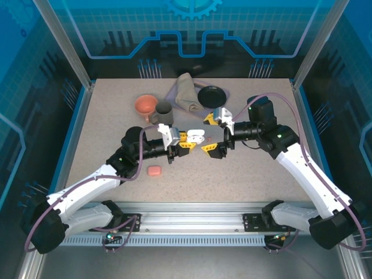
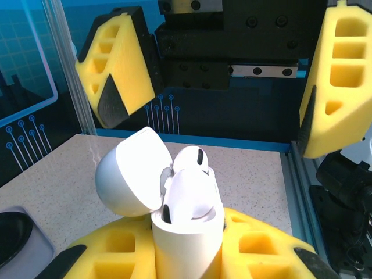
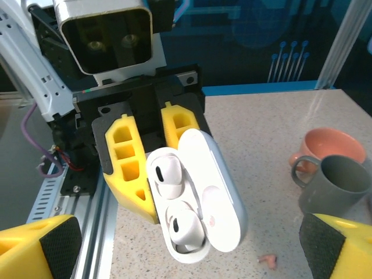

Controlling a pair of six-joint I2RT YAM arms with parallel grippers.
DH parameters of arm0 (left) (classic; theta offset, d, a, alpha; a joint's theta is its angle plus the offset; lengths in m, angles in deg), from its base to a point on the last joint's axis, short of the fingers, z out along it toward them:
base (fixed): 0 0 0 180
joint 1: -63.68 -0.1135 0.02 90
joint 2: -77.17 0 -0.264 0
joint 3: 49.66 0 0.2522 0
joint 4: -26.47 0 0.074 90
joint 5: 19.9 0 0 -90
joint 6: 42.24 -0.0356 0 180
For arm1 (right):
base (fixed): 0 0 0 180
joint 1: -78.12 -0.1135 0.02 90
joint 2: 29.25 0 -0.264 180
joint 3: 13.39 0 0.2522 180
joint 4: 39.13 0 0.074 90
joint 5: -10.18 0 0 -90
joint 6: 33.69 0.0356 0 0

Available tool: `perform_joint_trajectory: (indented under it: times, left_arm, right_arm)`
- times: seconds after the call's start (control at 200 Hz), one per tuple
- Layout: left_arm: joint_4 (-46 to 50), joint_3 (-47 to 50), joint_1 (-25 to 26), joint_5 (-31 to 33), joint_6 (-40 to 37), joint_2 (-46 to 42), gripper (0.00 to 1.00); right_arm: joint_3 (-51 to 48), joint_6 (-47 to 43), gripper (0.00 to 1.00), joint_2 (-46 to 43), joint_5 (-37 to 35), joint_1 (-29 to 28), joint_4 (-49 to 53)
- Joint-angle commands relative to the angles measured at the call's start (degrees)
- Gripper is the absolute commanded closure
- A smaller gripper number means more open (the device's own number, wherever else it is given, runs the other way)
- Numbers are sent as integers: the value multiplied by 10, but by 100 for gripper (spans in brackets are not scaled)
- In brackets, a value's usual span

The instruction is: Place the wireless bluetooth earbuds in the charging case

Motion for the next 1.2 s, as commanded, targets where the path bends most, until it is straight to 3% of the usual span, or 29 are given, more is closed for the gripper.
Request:
perform_joint_trajectory:
  times: [0.0, 0.365, 0.55, 1.196]
  left_arm:
    - [-4, -21, 2, -18, -18, -13, 100]
    - [-6, -22, 2, -19, -19, -8, 100]
    - [-5, -25, 2, -18, -17, -5, 100]
    - [-2, -23, 2, -14, -12, -1, 100]
  right_arm:
    - [20, -16, 0, 11, 23, -12, 20]
    - [46, -58, 0, 32, 12, -38, 81]
    - [50, -66, 5, 31, 19, -42, 97]
    - [34, -60, 12, -10, 18, -45, 95]
